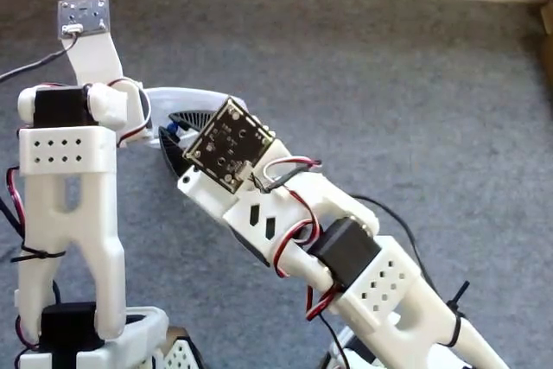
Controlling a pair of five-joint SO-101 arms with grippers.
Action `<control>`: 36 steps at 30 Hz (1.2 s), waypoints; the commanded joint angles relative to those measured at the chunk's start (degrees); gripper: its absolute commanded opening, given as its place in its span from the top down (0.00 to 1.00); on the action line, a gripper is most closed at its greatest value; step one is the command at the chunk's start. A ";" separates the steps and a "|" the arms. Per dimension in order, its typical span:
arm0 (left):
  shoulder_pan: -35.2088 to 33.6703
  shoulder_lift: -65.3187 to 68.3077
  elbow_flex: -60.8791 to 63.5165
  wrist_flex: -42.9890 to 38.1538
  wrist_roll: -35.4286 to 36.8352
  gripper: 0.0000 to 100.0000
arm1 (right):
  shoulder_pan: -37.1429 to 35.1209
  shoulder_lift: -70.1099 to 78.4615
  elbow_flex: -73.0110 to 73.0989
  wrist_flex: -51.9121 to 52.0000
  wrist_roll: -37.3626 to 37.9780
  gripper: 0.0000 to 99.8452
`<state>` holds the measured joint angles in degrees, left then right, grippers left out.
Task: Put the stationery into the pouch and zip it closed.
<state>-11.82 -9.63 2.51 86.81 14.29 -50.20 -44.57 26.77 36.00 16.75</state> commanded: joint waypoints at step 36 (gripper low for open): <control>-0.92 1.10 1.27 -1.14 -0.09 0.99 | -0.57 -2.95 -16.04 33.71 -10.20 0.81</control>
<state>-11.82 -9.63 2.51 86.81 14.29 -50.55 -45.54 14.37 67.12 7.16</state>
